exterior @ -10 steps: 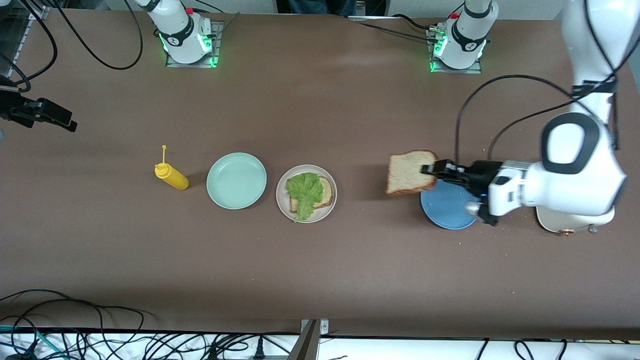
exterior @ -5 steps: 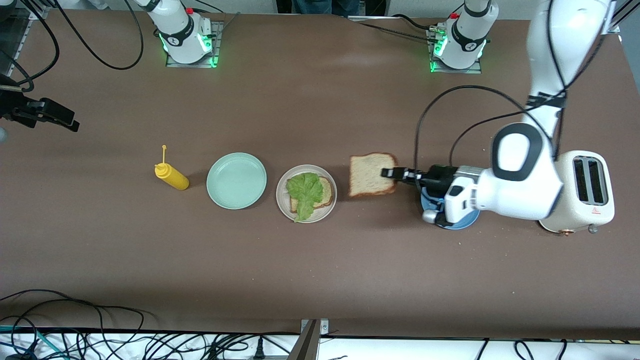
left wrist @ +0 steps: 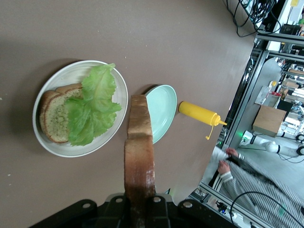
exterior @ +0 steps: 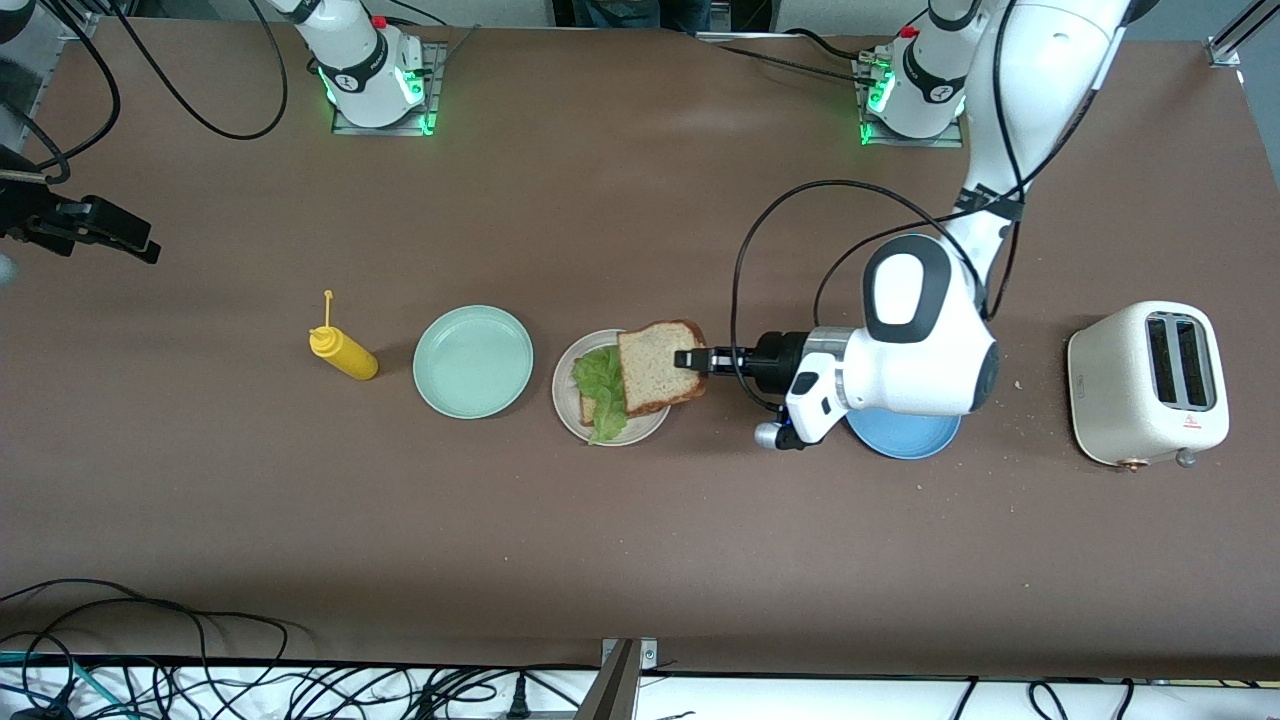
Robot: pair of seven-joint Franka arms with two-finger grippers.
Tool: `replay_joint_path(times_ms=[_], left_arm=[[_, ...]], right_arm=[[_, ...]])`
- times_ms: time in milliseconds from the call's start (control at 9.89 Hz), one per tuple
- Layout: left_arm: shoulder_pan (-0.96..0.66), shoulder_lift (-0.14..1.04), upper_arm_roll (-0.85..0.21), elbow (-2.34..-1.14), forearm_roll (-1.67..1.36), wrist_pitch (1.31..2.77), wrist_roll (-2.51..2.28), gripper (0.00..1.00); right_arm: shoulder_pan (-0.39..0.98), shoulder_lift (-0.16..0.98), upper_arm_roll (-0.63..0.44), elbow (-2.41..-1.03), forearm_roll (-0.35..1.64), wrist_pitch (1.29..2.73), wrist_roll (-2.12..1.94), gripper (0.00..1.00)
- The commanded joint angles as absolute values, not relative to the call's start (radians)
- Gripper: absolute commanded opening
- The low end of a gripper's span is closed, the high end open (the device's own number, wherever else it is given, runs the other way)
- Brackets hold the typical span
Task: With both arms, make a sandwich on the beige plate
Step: 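Lower the toast onto the lettuce with the left gripper and release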
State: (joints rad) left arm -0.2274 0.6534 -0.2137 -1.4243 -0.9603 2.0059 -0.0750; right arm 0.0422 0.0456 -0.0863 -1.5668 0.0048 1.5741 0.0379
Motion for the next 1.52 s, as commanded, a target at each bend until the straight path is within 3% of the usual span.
replay_joint_path(times_ms=[0,607,1416], left_arm=[[-0.280,0.676,-0.206,-1.417,-1.021,2.109,-0.107,0.00],[-0.383,0.726,-0.206,-1.445,-1.032,2.298,-0.112,0.00],[-0.428,0.776,-0.206,-1.470,-1.028,2.387,-0.092,0.00]], right_arm=[[0.041,0.041,-0.084,-1.551,0.025,1.555,0.044,1.00],[0.046,0.046,-0.083,-1.551,0.025,1.565,0.043,1.00],[0.048,0.041,-0.075,-1.551,0.015,1.563,0.043,1.00]])
